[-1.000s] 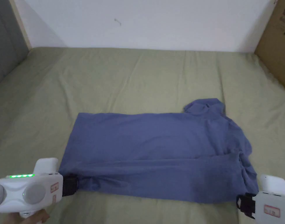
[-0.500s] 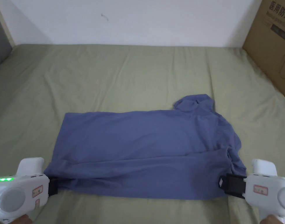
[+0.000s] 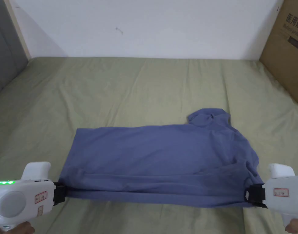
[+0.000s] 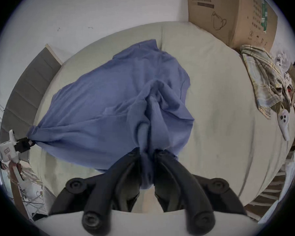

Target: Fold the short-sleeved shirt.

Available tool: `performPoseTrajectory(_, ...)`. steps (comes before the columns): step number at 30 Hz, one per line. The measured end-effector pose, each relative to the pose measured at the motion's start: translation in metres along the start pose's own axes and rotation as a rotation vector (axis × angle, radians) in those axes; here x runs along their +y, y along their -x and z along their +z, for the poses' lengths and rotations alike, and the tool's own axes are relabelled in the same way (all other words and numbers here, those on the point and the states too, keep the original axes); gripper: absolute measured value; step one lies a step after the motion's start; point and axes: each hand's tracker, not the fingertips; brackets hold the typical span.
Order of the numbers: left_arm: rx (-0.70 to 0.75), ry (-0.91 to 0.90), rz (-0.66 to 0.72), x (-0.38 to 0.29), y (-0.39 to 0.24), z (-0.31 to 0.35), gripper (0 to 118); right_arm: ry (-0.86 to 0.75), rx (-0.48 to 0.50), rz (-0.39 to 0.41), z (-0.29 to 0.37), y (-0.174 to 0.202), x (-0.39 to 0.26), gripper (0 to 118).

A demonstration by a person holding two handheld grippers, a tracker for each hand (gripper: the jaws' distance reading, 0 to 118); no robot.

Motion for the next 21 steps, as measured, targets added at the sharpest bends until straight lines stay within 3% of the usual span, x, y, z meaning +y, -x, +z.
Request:
performPoseTrajectory(7, -0.005, 0.045, -0.014, -0.047, 0.005, 0.037, 5, 0.02, 0.027, 0.008, 0.035, -0.006, -0.048, 14)
performPoseTrajectory(13, 0.02, 0.153, -0.008, -0.1, 0.009, 0.03, 6, 0.094, 0.022, -0.009, 0.018, -0.016, -0.095, 15)
performPoseTrajectory(14, 0.018, 0.154, -0.007, -0.105, 0.01, 0.028, 13, 0.09, 0.021, -0.011, 0.016, -0.016, -0.1, 23)
performPoseTrajectory(15, 0.022, 0.148, 0.0, -0.108, 0.009, 0.027, 29, 0.093, 0.013, -0.016, 0.015, -0.015, -0.101, 37)
performPoseTrajectory(16, 0.048, 0.152, 0.008, -0.108, 0.009, 0.027, 59, 0.099, -0.02, -0.015, 0.015, -0.013, -0.102, 56)
performPoseTrajectory(17, 0.075, 0.162, 0.0, -0.107, 0.008, 0.029, 81, 0.096, -0.047, 0.002, 0.017, -0.012, -0.102, 65)
performPoseTrajectory(18, 0.081, 0.152, -0.008, -0.105, 0.009, 0.032, 95, 0.085, -0.045, 0.016, 0.02, -0.011, -0.102, 64)
performPoseTrajectory(21, 0.123, 0.119, -0.013, -0.094, 0.01, 0.049, 98, 0.044, -0.053, 0.037, 0.034, -0.007, -0.091, 64)
